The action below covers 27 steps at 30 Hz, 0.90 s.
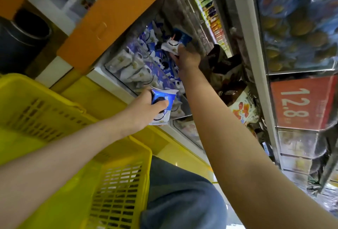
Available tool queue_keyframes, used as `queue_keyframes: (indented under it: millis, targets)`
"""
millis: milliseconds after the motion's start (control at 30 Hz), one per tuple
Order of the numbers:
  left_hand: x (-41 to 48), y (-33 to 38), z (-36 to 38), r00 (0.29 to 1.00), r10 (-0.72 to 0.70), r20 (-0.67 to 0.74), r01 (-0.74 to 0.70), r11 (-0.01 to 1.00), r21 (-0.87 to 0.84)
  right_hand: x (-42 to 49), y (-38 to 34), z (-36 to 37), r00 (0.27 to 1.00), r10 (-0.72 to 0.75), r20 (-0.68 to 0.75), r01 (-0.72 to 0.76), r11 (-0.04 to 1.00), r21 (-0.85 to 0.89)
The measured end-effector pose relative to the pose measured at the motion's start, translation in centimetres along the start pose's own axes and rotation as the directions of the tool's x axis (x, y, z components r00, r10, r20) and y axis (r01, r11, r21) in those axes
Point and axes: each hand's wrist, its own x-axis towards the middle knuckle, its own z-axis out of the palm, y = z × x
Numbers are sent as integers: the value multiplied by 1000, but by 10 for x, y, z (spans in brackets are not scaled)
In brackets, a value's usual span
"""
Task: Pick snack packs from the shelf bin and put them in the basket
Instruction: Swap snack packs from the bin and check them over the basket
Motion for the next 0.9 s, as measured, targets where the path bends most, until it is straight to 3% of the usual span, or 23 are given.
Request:
queue_keyframes:
  millis: [100,167,267,400,633,833,900]
  targets:
    - [0,0,-1,1000,-4,29,4,1000,-19,4,7,6,1000,-7,-8,6,995,-99]
    - [0,0,-2,1000,-3,31,3,1000,-2,11,11,6,997,-36,72,53,965,-258]
    - [0,-2,-3,1000,-13,22,13,1000,8,18,9,1,985,-51,168,135,834,-535]
    - [0,-5,-3,999,-14,49,14,1000,-2,24,4,-1,966,1,258,192,662,-724]
    - [3,-8,-5,998,-23,56,28,996,-88,18,8,20,956,-109,272,283,590,-757]
    - [1,-15,-3,997,-18,72,25,996,-91,12,5,5,950,-111,292,283,705,-651]
    - [-1,-21,-2,998,0,60,2,999,-43,0,4,-3,928,-198,315,364,653,-664]
